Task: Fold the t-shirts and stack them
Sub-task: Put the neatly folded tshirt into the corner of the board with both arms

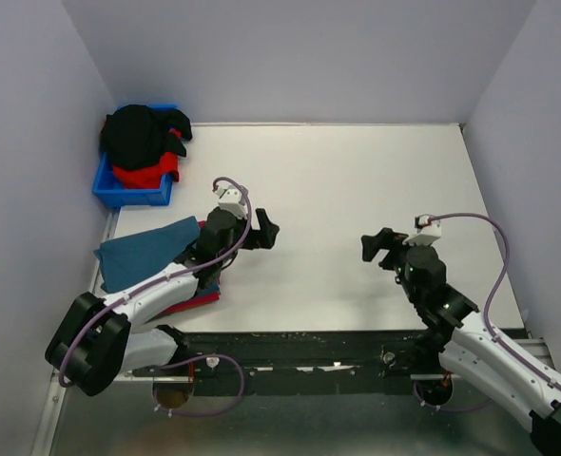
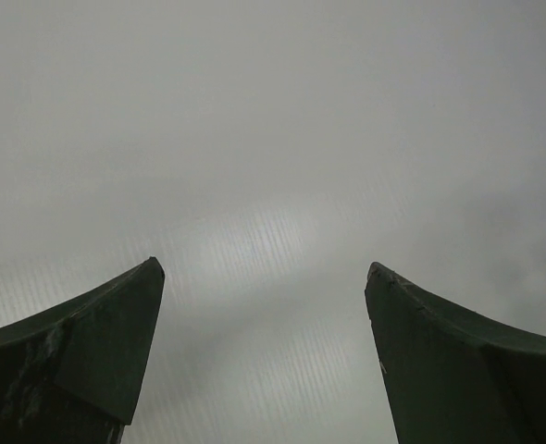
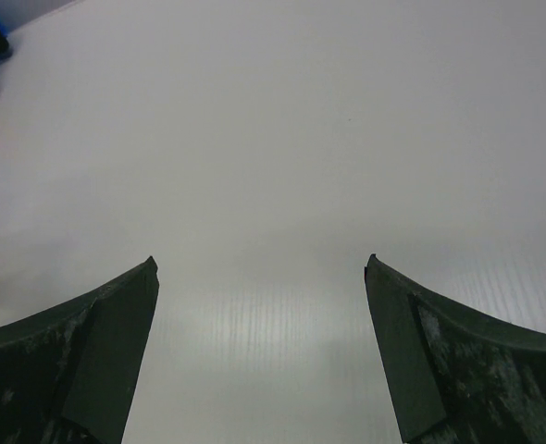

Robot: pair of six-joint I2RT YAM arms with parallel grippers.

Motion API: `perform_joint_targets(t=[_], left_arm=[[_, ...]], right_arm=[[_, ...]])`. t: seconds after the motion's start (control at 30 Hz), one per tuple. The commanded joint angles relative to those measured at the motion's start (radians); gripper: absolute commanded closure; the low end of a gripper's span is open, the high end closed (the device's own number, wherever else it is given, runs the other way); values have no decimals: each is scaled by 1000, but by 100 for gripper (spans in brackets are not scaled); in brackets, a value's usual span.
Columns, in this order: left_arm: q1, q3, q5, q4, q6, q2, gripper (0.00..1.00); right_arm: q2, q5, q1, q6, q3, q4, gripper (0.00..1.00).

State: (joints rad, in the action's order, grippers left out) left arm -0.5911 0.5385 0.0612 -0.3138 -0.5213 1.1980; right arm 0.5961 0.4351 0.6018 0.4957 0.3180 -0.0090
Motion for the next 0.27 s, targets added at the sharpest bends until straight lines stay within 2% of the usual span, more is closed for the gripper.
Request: perform_joint_targets(t=[0.0, 0.23], left_arm=[[-6, -12, 0, -96, 81, -54, 1], [-6, -34, -49, -134, 40, -63, 1]], right_arm=[[14, 94, -2, -3, 21, 10, 0], [-33, 91, -2, 3, 15, -26, 0]])
